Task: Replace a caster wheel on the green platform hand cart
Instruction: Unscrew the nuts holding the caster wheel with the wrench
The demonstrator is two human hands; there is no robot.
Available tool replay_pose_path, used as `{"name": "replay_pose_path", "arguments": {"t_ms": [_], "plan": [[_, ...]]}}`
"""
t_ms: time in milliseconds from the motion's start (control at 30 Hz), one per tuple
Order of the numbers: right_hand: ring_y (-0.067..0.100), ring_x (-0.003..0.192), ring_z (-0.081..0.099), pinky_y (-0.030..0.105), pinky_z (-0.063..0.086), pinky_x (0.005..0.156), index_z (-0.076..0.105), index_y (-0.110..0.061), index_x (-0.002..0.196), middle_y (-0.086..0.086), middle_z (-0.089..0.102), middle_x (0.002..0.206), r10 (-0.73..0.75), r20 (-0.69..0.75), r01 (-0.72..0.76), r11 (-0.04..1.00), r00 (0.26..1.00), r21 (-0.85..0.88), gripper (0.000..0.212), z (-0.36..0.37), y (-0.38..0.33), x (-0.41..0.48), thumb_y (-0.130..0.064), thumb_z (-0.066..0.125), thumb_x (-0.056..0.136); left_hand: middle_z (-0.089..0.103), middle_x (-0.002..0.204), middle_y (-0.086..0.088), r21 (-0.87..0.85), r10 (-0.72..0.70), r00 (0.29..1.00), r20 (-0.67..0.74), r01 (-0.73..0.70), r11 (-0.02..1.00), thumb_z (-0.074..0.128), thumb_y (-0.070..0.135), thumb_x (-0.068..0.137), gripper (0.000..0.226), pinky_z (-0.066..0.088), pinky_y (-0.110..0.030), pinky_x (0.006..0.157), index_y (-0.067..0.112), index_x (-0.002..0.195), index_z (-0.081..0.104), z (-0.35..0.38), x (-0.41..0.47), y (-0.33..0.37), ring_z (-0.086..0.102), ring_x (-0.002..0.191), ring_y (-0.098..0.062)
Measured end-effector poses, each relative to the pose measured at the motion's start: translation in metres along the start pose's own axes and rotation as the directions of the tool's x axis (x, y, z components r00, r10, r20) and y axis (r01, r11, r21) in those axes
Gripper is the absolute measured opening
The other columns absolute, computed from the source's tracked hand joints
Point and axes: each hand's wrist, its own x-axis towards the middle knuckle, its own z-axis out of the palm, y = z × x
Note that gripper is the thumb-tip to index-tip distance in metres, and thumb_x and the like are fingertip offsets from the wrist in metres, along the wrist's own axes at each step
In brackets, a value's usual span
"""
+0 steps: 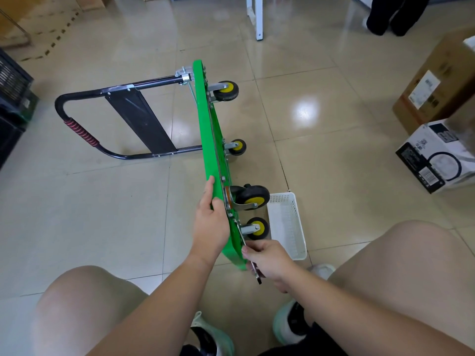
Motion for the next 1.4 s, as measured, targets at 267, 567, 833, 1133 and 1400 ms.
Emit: {"name": "replay_pose_path", "arguments": {"t_ms": [267, 567, 833, 1133, 1400], "plan": [[0.011, 0.064, 0.062, 0.024, 0.051, 0.064, 0.074, -0.023, 0.107, -0.004, 0.072, 0.083, -0.035, 0.025, 0.034, 0.999, 0.999, 0.024, 0.014, 0.003, -0.004, 0.004, -0.02, 0.066, 0.096, 0.059, 0.144, 0.004, 0.025, 0.011, 1.0, -0.006, -0.01, 1.0, 0.03, 0.02, 0.105, 0.056, 0.049, -0.033, 0.096, 0.042, 0.157, 0.033, 0.0, 0.001, -0.001, 0.061, 0.115, -0.017], [0.012, 0.065, 0.065, 0.023, 0.056, 0.064, 0.072, -0.013, 0.114, 0.002, 0.073, 0.086, -0.009, 0.049, 0.008, 1.0, 0.999, 0.009, 0.021, 0.001, -0.001, 0.023, -0.013, 0.069, 0.094, 0.056, 0.148, 0.005, 0.04, 0.005, 1.0, 0.0, -0.005, 0.999, 0.029, 0.023, 0.105, 0.056, 0.047, -0.045, 0.108, 0.047, 0.156, 0.032, 0.001, 0.003, -0.006, 0.057, 0.126, -0.023], [0.018, 0.106, 0.069, 0.041, 0.051, 0.104, 0.07, -0.013, 0.123, 0.004, 0.073, 0.117, -0.047, 0.008, 0.047, 0.996, 0.999, -0.074, 0.033, -0.006, 0.018, 0.067, -0.009, 0.071, 0.09, 0.061, 0.143, -0.004, 0.037, -0.003, 1.0, -0.017, 0.003, 0.999, 0.03, 0.025, 0.103, 0.056, 0.052, -0.046, 0.097, 0.051, 0.153, 0.034, 0.004, 0.008, -0.011, 0.062, 0.113, -0.035], [0.011, 0.105, 0.065, 0.023, 0.046, 0.101, 0.072, -0.013, 0.12, -0.004, 0.072, 0.115, -0.099, 0.042, 0.106, 0.965, 0.994, -0.24, 0.03, -0.022, 0.015, 0.072, -0.007, 0.07, 0.09, 0.064, 0.138, -0.007, 0.006, -0.027, 0.999, -0.026, 0.027, 1.0, 0.032, 0.021, 0.105, 0.056, 0.046, -0.029, 0.065, 0.051, 0.153, 0.034, 0.003, 0.008, -0.012, 0.057, 0.066, -0.004], [0.009, 0.064, 0.066, 0.027, 0.053, 0.067, 0.076, -0.017, 0.113, -0.01, 0.072, 0.075, -0.052, 0.029, 0.057, 0.973, 0.998, -0.224, 0.022, -0.018, 0.018, 0.02, -0.015, 0.071, 0.091, 0.061, 0.142, 0.0, -0.006, -0.016, 1.0, -0.009, 0.016, 1.0, 0.031, 0.022, 0.104, 0.056, 0.052, -0.023, 0.077, 0.047, 0.155, 0.034, 0.0, 0.004, -0.008, 0.065, 0.09, -0.007]]}}
